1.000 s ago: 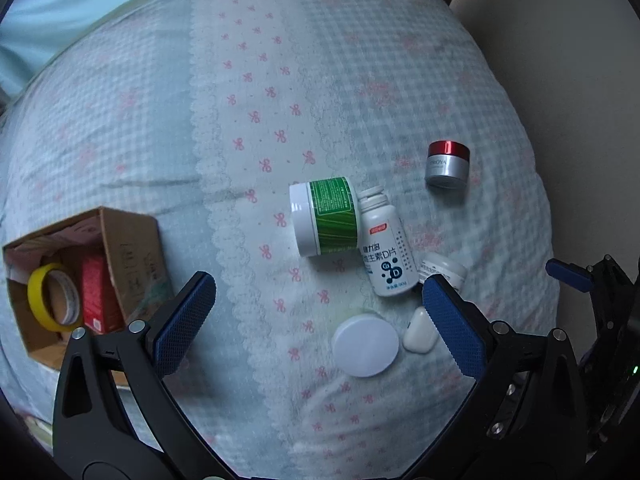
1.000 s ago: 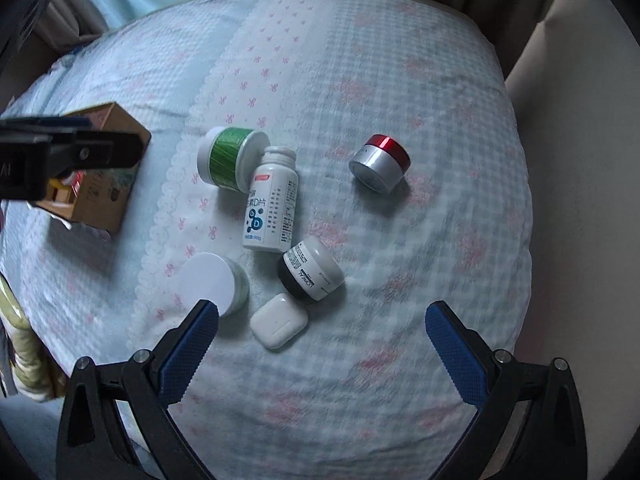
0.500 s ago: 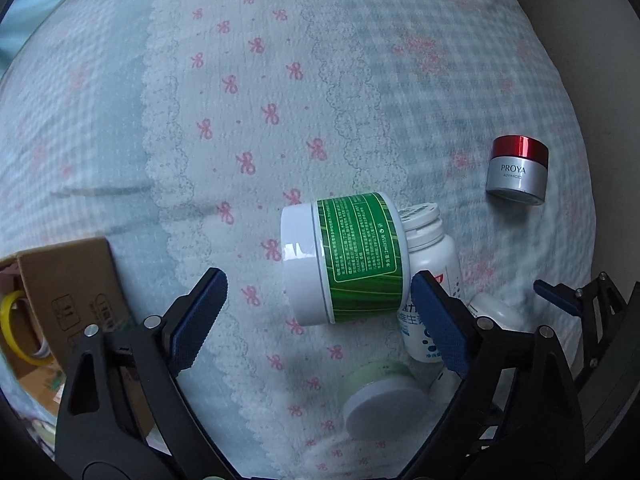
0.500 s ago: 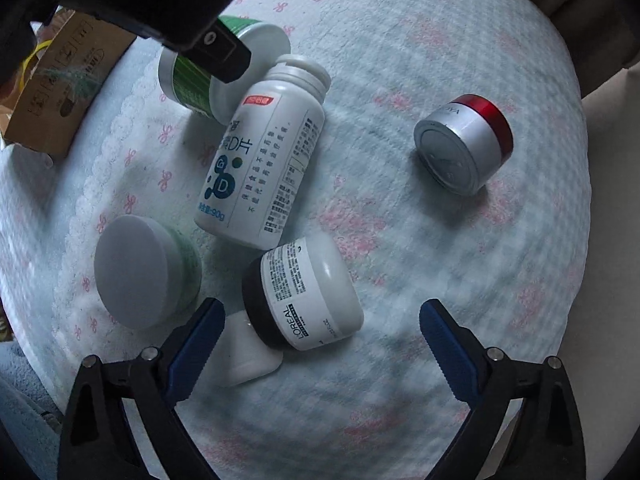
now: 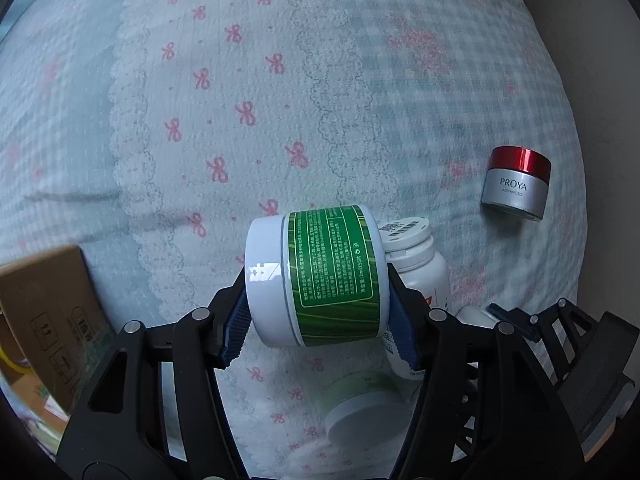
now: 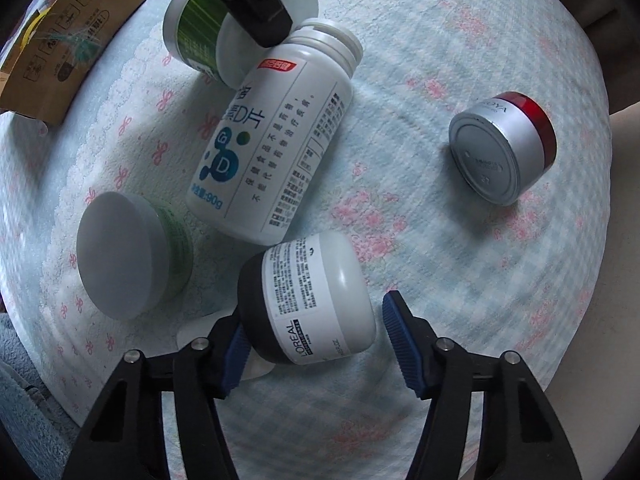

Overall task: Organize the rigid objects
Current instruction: 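Grasp the green-labelled jar with the left tool while the right tool grasps the black-lidded jar, then carry both jars into the cardboard box and open both tools, then lift both tools away from the box toward the remaining items, then grasp the white round jar with the left tool while the right tool grasps the earbud case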

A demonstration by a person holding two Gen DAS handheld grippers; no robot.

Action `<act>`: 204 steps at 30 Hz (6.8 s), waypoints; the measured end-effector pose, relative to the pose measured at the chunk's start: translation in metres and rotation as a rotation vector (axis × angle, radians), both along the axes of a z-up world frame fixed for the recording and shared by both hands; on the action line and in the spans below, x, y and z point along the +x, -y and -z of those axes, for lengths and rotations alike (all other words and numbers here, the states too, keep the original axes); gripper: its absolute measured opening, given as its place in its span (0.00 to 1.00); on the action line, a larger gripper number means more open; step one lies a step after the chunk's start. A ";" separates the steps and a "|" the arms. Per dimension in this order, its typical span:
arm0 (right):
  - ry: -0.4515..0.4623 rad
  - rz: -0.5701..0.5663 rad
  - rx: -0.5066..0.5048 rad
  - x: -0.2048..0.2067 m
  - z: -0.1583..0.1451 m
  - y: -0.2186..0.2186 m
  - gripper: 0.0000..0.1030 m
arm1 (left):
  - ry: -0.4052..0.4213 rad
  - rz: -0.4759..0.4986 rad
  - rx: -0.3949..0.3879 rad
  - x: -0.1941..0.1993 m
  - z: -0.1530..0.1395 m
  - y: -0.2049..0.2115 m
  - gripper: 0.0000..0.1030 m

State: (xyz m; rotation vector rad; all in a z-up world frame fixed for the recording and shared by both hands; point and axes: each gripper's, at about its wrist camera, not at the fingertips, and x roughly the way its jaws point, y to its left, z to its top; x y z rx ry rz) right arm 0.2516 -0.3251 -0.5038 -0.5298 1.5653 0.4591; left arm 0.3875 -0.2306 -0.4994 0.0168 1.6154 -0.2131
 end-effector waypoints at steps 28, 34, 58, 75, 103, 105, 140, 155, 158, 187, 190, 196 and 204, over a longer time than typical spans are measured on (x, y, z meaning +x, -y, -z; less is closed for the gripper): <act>0.021 0.280 0.047 0.047 -0.053 0.039 0.44 | 0.203 -0.003 -0.002 -0.024 -0.090 -0.022 0.52; 0.084 0.391 0.083 0.052 -0.114 0.053 0.44 | 0.286 -0.026 -0.035 -0.040 -0.156 -0.031 0.52; 0.289 0.436 0.318 0.016 -0.329 -0.095 0.44 | 0.525 -0.217 -0.103 -0.144 -0.347 -0.239 0.52; 0.228 0.512 0.356 0.015 -0.288 -0.305 0.44 | 0.430 -0.102 -0.049 -0.138 -0.286 -0.430 0.52; -0.130 0.500 0.248 0.101 -0.090 -0.396 0.44 | 0.139 -0.132 0.038 -0.055 -0.102 -0.462 0.52; -0.135 0.502 0.245 0.104 -0.086 -0.395 0.44 | 0.123 -0.113 0.048 -0.055 -0.097 -0.460 0.52; 0.032 0.628 0.358 0.054 -0.178 -0.375 1.00 | 0.297 -0.131 0.011 -0.138 -0.216 -0.470 1.00; 0.244 0.651 0.337 -0.031 -0.295 -0.309 1.00 | 0.504 -0.030 -0.025 -0.204 -0.304 -0.407 1.00; 0.278 0.649 0.315 -0.050 -0.308 -0.280 1.00 | 0.518 -0.004 -0.036 -0.213 -0.310 -0.373 1.00; 0.238 0.118 0.165 -0.087 -0.186 0.011 1.00 | 0.435 0.187 -0.037 -0.232 -0.161 -0.028 1.00; 0.251 0.051 0.169 -0.088 -0.163 0.015 1.00 | 0.415 0.219 -0.040 -0.224 -0.125 -0.013 1.00; 0.291 -0.105 0.192 -0.088 -0.101 0.012 1.00 | 0.403 0.279 -0.058 -0.211 -0.045 0.001 0.99; 0.331 -0.217 0.207 -0.086 -0.021 0.012 0.82 | 0.452 0.313 -0.104 -0.193 0.015 0.010 0.89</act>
